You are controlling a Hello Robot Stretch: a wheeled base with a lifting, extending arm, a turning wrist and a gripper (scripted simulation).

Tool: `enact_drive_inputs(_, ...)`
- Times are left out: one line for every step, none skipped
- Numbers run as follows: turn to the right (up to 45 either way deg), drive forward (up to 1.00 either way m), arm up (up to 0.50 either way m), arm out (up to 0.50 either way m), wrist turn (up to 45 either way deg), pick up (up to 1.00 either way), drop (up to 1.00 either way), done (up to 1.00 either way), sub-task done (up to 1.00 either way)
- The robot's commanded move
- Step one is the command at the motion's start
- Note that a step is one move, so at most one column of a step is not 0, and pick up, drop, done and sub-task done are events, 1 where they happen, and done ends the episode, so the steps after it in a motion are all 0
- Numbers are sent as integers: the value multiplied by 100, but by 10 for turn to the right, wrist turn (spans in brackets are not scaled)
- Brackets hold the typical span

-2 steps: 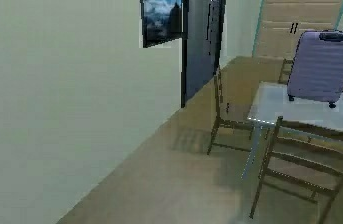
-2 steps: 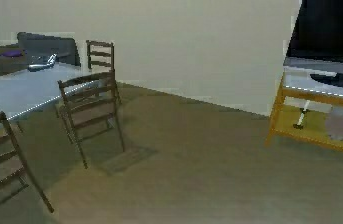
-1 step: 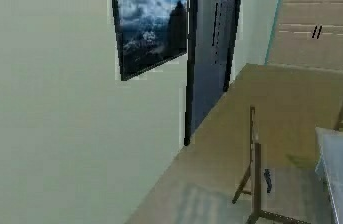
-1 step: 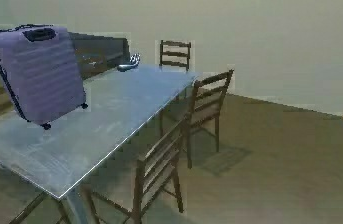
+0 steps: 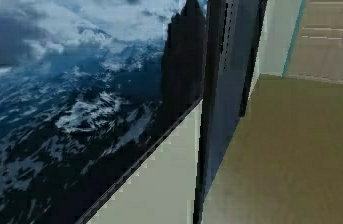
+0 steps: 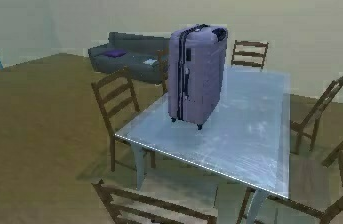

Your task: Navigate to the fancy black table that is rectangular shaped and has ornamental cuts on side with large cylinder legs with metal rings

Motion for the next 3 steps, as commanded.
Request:
enact_drive_inputs(240, 0, 0, 0, 0, 0, 0, 0, 0)
enact_drive_inputs(0, 100, 0, 0, 0, 0, 0, 0, 0)
enact_drive_inputs(120, 0, 0, 0, 0, 0, 0, 0, 0)
